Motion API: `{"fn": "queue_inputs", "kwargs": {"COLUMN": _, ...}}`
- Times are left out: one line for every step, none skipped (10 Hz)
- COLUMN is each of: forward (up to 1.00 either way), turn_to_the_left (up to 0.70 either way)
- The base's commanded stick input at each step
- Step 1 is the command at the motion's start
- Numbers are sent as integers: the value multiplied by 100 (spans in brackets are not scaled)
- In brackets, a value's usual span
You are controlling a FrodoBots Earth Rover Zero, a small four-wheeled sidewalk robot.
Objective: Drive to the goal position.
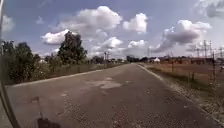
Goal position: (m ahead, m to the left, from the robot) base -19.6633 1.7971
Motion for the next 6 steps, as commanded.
{"fn": "queue_inputs", "kwargs": {"forward": 4, "turn_to_the_left": 0}}
{"fn": "queue_inputs", "kwargs": {"forward": 4, "turn_to_the_left": 0}}
{"fn": "queue_inputs", "kwargs": {"forward": 4, "turn_to_the_left": 0}}
{"fn": "queue_inputs", "kwargs": {"forward": 4, "turn_to_the_left": 0}}
{"fn": "queue_inputs", "kwargs": {"forward": 4, "turn_to_the_left": 0}}
{"fn": "queue_inputs", "kwargs": {"forward": 4, "turn_to_the_left": 0}}
